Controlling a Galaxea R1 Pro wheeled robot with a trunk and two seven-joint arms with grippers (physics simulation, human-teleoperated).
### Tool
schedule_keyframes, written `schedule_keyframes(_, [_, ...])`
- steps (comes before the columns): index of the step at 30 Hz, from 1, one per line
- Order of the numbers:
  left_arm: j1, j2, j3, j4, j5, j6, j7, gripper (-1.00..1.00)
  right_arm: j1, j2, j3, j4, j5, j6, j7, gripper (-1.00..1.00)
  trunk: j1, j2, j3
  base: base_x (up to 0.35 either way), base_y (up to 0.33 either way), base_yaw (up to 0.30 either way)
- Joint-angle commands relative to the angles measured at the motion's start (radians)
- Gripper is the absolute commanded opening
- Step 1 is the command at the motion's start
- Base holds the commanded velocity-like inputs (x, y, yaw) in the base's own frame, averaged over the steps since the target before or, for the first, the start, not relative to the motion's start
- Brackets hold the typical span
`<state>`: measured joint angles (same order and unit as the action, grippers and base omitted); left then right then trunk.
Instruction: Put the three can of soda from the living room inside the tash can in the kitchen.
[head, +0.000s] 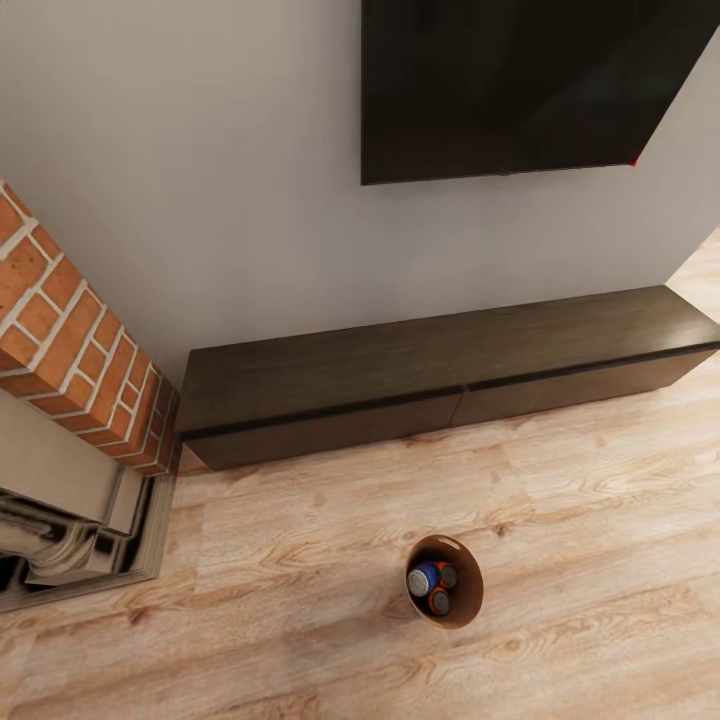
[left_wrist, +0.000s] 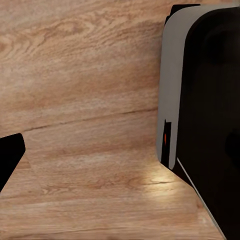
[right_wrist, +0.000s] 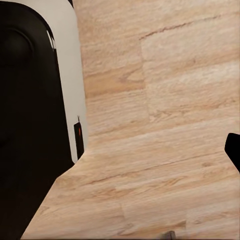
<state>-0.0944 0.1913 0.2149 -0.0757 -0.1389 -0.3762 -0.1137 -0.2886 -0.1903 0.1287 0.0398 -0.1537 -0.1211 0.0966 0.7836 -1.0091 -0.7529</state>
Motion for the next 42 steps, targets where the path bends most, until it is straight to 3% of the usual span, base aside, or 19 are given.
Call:
schedule_keyframes(1, [0.000,0.000,0.000,0.000,-0.001,0.000,0.000,1.00,0.002,0.000,0.001,0.000,0.001,0.000,0.001,1.00,0.000,0.000,0.000,0.000,0.000,0.000])
schedule_keyframes(13, [0.001,-0.012,-0.002,0.002,-0.008,0.003,-0.001,1.00,0.006,0.003,0.002,0.000,0.002,0.000,0.001,1.00,0.000,0.000,0.000,0.000,0.000,0.000])
schedule_keyframes(17, [0.001,-0.022,-0.001,0.002,-0.008,0.003,-0.001,1.00,0.006,0.013,0.002,0.000,0.002,0.000,0.002,1.00,0.000,0.000,0.000,0.000,0.000,0.000])
schedule_keyframes(26, [0.001,-0.037,-0.002,0.002,-0.008,0.003,-0.001,1.00,0.006,0.064,0.002,0.000,0.002,0.000,0.002,1.00,0.000,0.000,0.000,0.000,0.000,0.000])
schedule_keyframes(42, [0.001,-0.040,-0.002,0.002,-0.008,0.003,-0.001,1.00,0.006,0.075,0.001,0.000,0.002,0.000,0.002,1.00,0.000,0.000,0.000,0.000,0.000,0.000])
